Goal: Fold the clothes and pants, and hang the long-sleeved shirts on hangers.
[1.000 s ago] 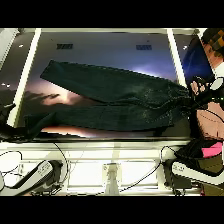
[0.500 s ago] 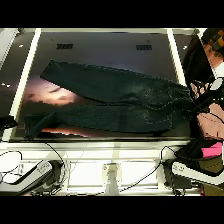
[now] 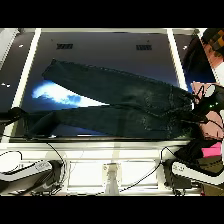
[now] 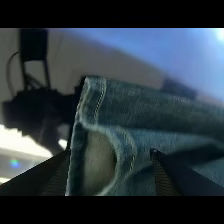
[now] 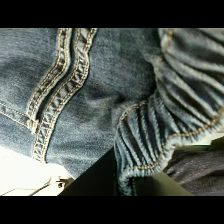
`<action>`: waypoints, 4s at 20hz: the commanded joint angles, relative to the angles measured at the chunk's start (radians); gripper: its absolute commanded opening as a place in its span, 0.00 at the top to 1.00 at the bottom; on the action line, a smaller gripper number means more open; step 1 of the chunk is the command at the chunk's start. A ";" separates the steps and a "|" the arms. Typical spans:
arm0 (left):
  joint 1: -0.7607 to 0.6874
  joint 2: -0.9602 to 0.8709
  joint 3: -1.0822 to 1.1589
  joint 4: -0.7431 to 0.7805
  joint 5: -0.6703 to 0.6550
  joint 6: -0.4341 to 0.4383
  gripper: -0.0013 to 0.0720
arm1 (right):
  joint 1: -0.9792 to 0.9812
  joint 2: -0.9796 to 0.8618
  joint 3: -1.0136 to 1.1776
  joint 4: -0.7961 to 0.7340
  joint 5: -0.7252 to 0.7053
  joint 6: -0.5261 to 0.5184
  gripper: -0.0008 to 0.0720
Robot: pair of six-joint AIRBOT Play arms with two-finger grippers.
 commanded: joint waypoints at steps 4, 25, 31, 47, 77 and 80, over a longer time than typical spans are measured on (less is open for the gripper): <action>0.000 -0.089 0.001 -0.132 0.078 0.006 0.18 | 0.000 0.000 -0.055 0.021 -0.027 0.006 0.94; 0.000 -0.111 0.002 0.024 0.024 0.168 0.19 | 0.000 0.016 -0.055 0.067 -0.037 0.014 0.94; 0.000 -0.177 0.001 -0.070 0.037 0.202 0.47 | 0.000 0.016 -0.055 0.079 -0.035 0.014 0.94; 0.000 -0.146 0.294 -0.480 0.141 0.359 0.94 | 0.000 0.038 -0.054 0.153 -0.041 -0.015 0.94; 0.022 -0.127 0.290 -0.280 0.206 0.315 0.03 | 0.000 0.084 -0.124 0.045 0.012 0.134 0.40; 0.061 -0.124 0.289 -0.130 0.137 0.177 0.03 | 0.000 0.084 -0.124 0.035 -0.004 0.129 0.40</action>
